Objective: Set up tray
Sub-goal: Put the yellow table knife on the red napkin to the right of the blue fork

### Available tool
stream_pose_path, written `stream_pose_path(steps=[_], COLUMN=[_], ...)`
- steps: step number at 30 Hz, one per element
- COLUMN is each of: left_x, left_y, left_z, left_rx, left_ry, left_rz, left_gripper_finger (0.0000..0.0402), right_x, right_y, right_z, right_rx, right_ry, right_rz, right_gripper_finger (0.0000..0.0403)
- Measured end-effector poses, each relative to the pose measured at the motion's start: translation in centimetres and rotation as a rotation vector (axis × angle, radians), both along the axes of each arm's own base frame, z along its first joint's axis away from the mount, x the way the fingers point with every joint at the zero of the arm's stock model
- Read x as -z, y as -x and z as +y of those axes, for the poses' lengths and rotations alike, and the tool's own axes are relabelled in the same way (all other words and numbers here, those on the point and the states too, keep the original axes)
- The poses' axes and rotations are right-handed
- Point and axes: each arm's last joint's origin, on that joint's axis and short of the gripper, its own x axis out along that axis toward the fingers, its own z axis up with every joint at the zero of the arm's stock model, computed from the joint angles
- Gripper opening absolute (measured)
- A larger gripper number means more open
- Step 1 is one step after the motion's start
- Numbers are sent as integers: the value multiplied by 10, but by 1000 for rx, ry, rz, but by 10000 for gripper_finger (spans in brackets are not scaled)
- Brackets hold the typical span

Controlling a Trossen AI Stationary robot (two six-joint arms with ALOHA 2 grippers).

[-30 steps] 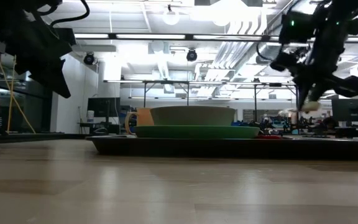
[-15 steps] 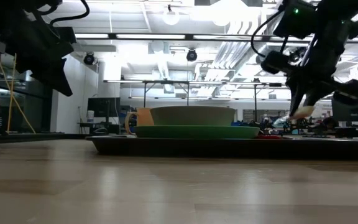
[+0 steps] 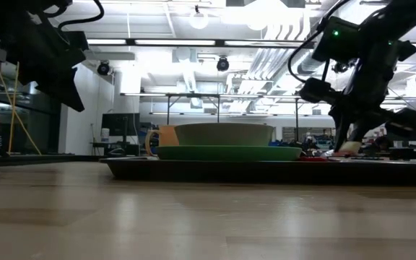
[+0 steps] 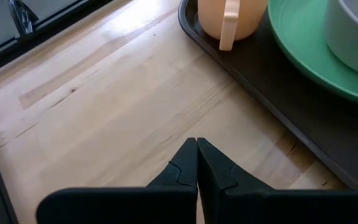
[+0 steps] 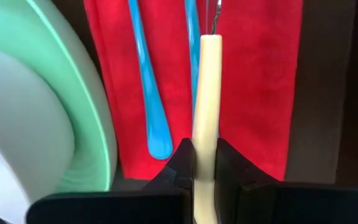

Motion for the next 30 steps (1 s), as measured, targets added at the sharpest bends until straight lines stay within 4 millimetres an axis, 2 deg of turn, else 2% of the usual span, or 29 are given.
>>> stream_pose_path(steps=[18, 25, 30], left_x=[0, 0, 0], left_y=[0, 0, 0], left_z=[0, 0, 0], left_rx=[-2, -2, -2], left_ry=[-5, -5, -5], left_rz=[-1, -1, -1], left_gripper_finger=[31, 31, 31], right_x=[1, 18, 23], right_y=[4, 8, 10], right_z=[-13, -12, -11], right_rx=[3, 16, 12], right_ry=[24, 9, 5], right_rz=[16, -42, -57], right_gripper_finger=[12, 12, 12])
